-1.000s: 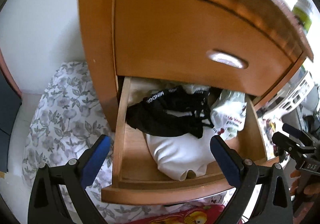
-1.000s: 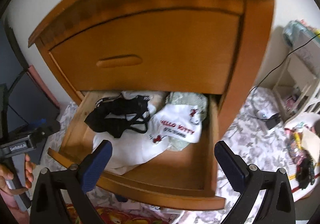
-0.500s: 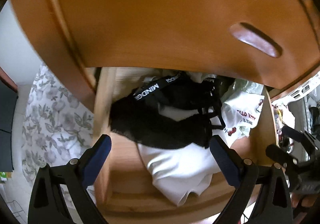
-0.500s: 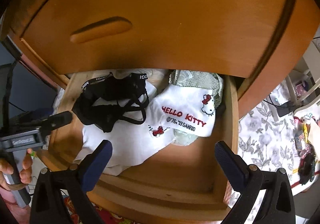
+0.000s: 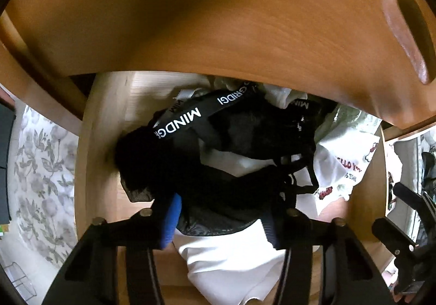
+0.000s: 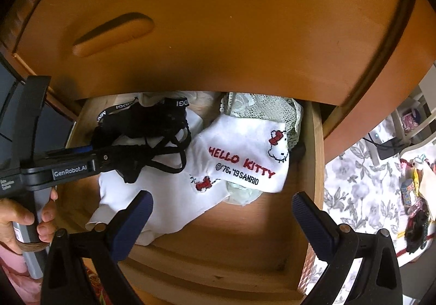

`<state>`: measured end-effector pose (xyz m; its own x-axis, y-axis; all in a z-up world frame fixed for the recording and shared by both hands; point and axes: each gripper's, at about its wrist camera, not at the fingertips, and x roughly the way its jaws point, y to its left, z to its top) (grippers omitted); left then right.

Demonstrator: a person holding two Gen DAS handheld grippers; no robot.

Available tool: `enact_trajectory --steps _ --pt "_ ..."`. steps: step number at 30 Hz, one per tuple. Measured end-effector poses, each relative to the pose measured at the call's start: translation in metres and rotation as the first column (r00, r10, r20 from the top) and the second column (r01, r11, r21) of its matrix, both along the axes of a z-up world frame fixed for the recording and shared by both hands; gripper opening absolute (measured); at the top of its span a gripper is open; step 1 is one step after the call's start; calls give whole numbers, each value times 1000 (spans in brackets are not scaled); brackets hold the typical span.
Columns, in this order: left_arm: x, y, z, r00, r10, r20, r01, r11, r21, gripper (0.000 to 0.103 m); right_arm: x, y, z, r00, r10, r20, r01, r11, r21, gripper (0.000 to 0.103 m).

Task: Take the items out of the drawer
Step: 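Grasp the black lace garment with the left tool while the right tool grasps the other Hello Kitty sock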

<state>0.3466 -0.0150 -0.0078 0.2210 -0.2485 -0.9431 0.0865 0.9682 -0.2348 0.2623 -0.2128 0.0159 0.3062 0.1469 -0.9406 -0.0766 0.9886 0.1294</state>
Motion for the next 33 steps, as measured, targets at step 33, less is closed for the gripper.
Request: enact_trajectory --steps 33 --pt "-33 27 24 986 86 143 -75 994 -83 13 55 54 -64 979 162 -122 -188 953 -236 69"
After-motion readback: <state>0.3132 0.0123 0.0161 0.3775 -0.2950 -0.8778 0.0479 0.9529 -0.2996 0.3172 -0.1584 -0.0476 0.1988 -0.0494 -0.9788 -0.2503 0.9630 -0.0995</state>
